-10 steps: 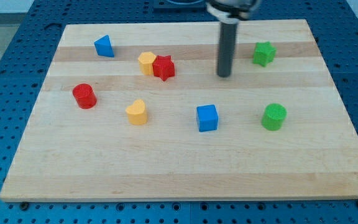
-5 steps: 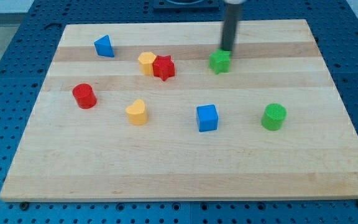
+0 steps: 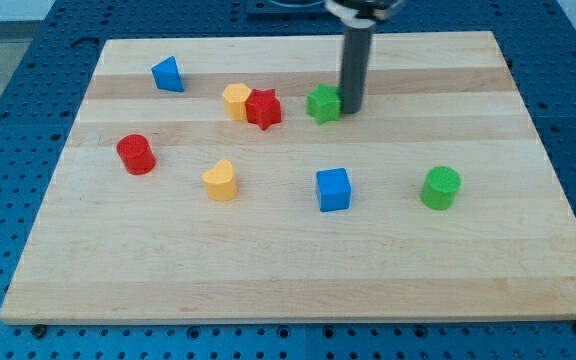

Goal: Move the green star above the red star

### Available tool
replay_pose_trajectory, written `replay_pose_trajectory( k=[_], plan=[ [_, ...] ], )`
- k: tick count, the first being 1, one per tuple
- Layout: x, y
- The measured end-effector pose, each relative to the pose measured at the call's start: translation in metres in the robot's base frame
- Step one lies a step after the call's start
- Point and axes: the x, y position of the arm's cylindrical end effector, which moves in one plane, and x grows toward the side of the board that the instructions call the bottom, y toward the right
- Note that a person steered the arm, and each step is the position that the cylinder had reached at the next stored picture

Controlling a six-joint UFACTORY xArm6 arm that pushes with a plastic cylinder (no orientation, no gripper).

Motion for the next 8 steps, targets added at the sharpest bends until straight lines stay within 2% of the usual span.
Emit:
replay_pose_trajectory(
  k=[2, 3, 4, 5, 6, 7, 8],
  plan=[
    [0.040, -0.015],
    [0.033, -0.039],
    [0.009, -0.052],
    [0.001, -0.053],
    [0.013, -0.035],
    [0.004, 0.016],
    [-0.028, 0.019]
  ],
)
